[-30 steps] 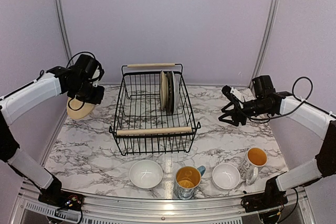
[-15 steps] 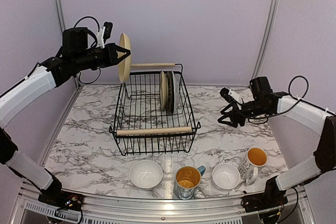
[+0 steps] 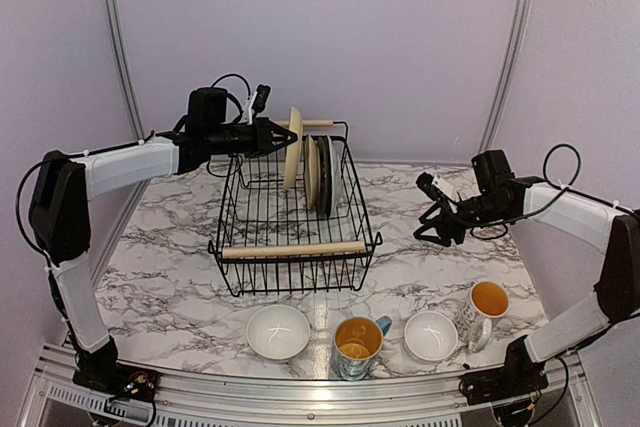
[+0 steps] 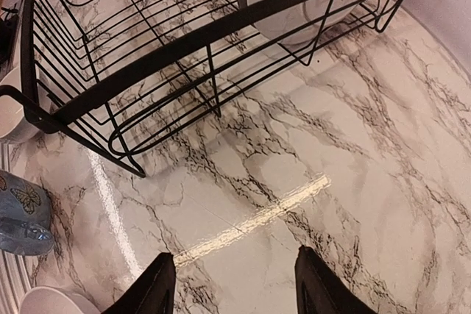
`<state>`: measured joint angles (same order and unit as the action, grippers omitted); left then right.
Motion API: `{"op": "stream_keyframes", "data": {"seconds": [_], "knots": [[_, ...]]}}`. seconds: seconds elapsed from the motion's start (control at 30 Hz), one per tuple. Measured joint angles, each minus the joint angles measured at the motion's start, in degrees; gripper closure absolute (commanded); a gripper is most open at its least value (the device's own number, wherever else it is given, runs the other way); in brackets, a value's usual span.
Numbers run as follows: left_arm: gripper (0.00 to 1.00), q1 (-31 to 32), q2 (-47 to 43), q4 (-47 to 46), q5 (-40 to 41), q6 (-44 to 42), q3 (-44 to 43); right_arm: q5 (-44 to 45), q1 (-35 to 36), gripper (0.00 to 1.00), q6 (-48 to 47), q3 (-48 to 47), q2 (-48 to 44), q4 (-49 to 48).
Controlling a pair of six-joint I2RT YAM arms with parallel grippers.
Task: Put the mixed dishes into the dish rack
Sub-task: Insert the plate into the dish rack.
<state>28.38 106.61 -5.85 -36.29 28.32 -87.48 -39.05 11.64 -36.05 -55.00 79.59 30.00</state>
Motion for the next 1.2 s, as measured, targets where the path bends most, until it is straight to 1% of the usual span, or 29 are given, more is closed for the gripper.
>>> {"op": "stream_keyframes", "data": {"seconds": [0.33, 0.8, 1.03, 1.2], "knots": [[1.0, -2.6, 6.7, -12.7, -7.0, 6.8, -0.4, 0.7, 0.0, 0.47, -0.2, 0.0, 1.3, 0.0], [1.0, -4.0, 11.9, -27.8, -9.2, 15.6, 2.6, 0.7, 0.0, 0.46, -0.7, 0.0, 3.6, 0.3], [1.0, -4.0, 14.3, -31.6, -8.7, 17.9, 3.4, 0.6, 0.0, 0.46, -1.0, 0.0, 4.0, 0.5], [1.0, -4.0, 15.5, -31.0, -7.1, 17.7, 3.4, 0.6, 0.0, 0.46, -1.1, 0.0, 4.2, 0.5]]}}
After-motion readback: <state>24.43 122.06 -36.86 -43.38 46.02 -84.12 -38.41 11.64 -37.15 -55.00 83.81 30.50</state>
